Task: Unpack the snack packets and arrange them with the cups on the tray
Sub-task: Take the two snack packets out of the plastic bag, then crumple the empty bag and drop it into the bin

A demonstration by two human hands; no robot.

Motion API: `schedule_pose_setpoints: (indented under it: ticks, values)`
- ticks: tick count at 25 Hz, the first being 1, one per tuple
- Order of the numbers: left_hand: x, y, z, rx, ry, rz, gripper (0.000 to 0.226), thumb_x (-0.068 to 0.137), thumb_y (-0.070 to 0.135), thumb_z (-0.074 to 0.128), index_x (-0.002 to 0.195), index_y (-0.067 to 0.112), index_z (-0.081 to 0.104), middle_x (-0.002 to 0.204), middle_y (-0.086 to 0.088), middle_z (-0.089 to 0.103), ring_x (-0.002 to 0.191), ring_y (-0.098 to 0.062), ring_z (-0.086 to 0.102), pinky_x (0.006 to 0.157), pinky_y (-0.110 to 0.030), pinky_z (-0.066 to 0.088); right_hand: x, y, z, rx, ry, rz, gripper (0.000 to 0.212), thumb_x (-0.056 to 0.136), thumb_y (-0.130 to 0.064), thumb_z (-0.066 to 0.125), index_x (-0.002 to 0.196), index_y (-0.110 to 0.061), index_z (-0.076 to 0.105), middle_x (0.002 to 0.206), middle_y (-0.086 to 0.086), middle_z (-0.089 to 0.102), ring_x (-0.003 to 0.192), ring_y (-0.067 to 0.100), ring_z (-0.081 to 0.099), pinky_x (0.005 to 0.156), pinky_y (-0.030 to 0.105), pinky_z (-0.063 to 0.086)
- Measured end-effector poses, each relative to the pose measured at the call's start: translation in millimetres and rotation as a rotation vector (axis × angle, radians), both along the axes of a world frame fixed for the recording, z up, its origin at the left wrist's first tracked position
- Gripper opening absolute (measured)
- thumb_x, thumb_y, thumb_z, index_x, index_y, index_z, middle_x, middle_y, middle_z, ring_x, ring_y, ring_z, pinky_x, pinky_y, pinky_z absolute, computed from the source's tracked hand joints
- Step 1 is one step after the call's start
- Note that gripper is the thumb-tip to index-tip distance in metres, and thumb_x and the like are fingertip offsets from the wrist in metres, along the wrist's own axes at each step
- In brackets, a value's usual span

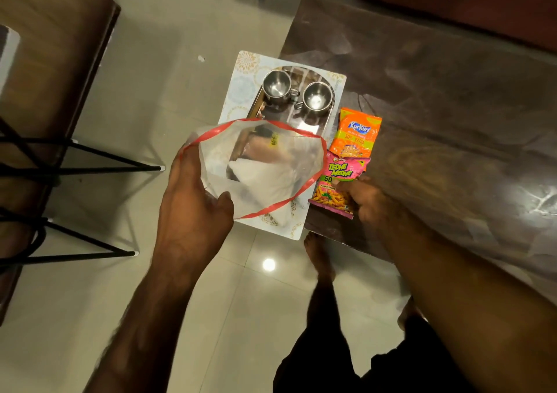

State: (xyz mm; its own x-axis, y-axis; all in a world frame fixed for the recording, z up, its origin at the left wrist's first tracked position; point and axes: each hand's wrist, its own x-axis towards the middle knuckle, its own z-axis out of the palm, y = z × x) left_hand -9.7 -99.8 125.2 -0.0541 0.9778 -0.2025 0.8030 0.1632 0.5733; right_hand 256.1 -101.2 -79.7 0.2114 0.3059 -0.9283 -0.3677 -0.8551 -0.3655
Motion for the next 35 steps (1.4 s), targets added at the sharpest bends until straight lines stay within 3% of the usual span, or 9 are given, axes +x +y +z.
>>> schedule_pose_setpoints:
  ticks: [5, 10, 13, 15, 19, 23, 27, 31, 35]
  values:
    - [-1, -5, -4, -0.014, -0.007, 0.012, 0.083, 0.077, 0.003, 0.074, 0.146, 0.03, 0.037, 0.14, 0.01, 0.047, 0.1, 0.025, 0.046, 0.066, 0.011, 0.032, -8, 7, -20, 0.012, -0.09, 0.056, 0.047, 0.091, 0.001, 0.078, 0.136, -0.006, 0.066, 0.131, 0.017, 0.074, 0.117, 0.037, 0.073, 0.093, 0.046, 0.057]
    - [3, -4, 2, -0.012, -0.093, 0.032, 0.076, 0.081, -0.001, 0.061, 0.143, 0.037, 0.038, 0.128, 0.005, 0.056, 0.099, -0.023, 0.064, 0.072, -0.017, 0.049, 2, -9, 14, 0.099, -0.471, 0.348, 0.057, 0.076, -0.011, 0.087, 0.13, -0.017, 0.07, 0.128, 0.01, 0.076, 0.119, 0.033, 0.073, 0.104, 0.05, 0.057]
    - [8, -1, 12, -0.049, -0.282, 0.097, 0.072, 0.082, -0.006, 0.056, 0.138, 0.038, 0.044, 0.118, 0.024, 0.059, 0.097, -0.012, 0.067, 0.077, -0.032, 0.061, -6, -25, 56, 0.38, -0.41, 0.466, 0.104, 0.065, -0.015, 0.095, 0.155, -0.016, 0.043, 0.133, -0.006, 0.065, 0.115, 0.007, 0.068, 0.109, 0.046, 0.054]
    - [12, 3, 19, -0.061, -0.413, 0.127, 0.071, 0.081, -0.01, 0.056, 0.135, 0.035, 0.05, 0.116, 0.03, 0.06, 0.093, -0.002, 0.065, 0.069, -0.027, 0.061, -17, -30, 89, 0.537, -0.312, 0.54, 0.122, 0.054, -0.029, 0.097, 0.159, -0.016, 0.037, 0.142, -0.006, 0.062, 0.125, 0.013, 0.066, 0.111, 0.045, 0.053]
    - [32, 3, 36, -0.135, -0.633, 0.138, 0.051, 0.089, 0.001, 0.056, 0.131, 0.03, 0.056, 0.127, 0.013, 0.063, 0.101, -0.021, 0.067, 0.068, -0.021, 0.056, -37, -19, 156, 0.751, -0.083, 0.58, 0.107, 0.064, -0.031, 0.095, 0.156, -0.025, 0.042, 0.149, 0.003, 0.061, 0.138, 0.026, 0.062, 0.113, 0.052, 0.053]
    - [60, -3, 51, -0.398, -0.668, -0.074, 0.044, 0.088, 0.061, 0.056, 0.131, 0.058, 0.048, 0.127, 0.042, 0.055, 0.12, 0.016, 0.052, 0.092, -0.012, 0.044, -47, -11, 205, 0.897, -0.367, 0.794, 0.093, 0.084, -0.039, 0.078, 0.164, -0.039, 0.029, 0.158, -0.019, 0.05, 0.144, 0.012, 0.055, 0.116, 0.036, 0.05]
    - [87, -5, 55, -0.239, -0.655, -0.132, 0.04, 0.088, 0.051, 0.066, 0.123, 0.056, 0.048, 0.115, 0.047, 0.057, 0.111, 0.022, 0.054, 0.084, -0.001, 0.044, -35, -16, 228, 0.966, -0.529, 0.733, 0.071, 0.089, -0.012, 0.074, 0.152, -0.036, 0.05, 0.138, -0.023, 0.065, 0.122, 0.006, 0.068, 0.096, 0.029, 0.058]
    - [100, 2, 45, -0.256, -0.828, 0.187, 0.028, 0.098, 0.025, 0.062, 0.126, 0.027, 0.061, 0.118, 0.01, 0.07, 0.11, -0.017, 0.069, 0.08, -0.04, 0.063, -14, -34, 250, 0.892, -0.412, 0.803, 0.086, 0.082, -0.028, 0.084, 0.153, -0.045, 0.04, 0.138, -0.022, 0.064, 0.127, -0.001, 0.063, 0.093, 0.012, 0.05]
    - [108, 10, 42, -0.256, -0.963, 0.341, 0.023, 0.099, 0.02, 0.063, 0.119, 0.009, 0.061, 0.111, -0.008, 0.074, 0.096, -0.027, 0.074, 0.065, -0.041, 0.063, 25, -51, 265, 0.779, -1.109, 0.811, 0.093, 0.075, -0.058, 0.077, 0.157, -0.035, 0.041, 0.159, -0.01, 0.05, 0.149, 0.019, 0.046, 0.119, 0.05, 0.041]
